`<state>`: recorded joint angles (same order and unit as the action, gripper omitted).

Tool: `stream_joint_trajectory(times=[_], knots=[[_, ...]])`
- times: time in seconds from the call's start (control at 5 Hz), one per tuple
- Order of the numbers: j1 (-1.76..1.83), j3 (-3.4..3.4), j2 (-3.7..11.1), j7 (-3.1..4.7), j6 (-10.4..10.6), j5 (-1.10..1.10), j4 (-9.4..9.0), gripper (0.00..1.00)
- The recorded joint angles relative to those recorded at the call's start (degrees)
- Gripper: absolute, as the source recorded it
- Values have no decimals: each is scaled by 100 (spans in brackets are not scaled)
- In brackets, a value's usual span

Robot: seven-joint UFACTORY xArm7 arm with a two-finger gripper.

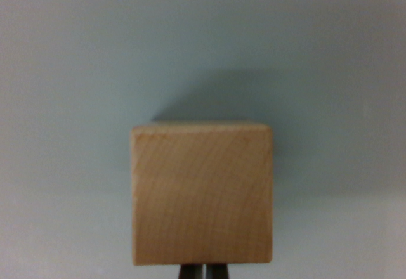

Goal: Push wooden cube

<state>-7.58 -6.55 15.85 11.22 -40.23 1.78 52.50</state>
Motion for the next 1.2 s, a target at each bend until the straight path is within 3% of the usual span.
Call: stream_joint_trajectory(times=[0.2, 0.4, 0.6, 0.8, 1.0, 1.2], knots=[[0, 0, 0, 0, 0, 0, 0, 100], [10, 19, 176, -14, -93, -24, 268, 100], [10, 19, 176, -14, -93, -24, 268, 100], [20, 37, 345, -28, -184, -47, 526, 100], [20, 37, 345, -28, -184, -47, 526, 100], [31, 56, 523, -42, -278, -70, 796, 100]])
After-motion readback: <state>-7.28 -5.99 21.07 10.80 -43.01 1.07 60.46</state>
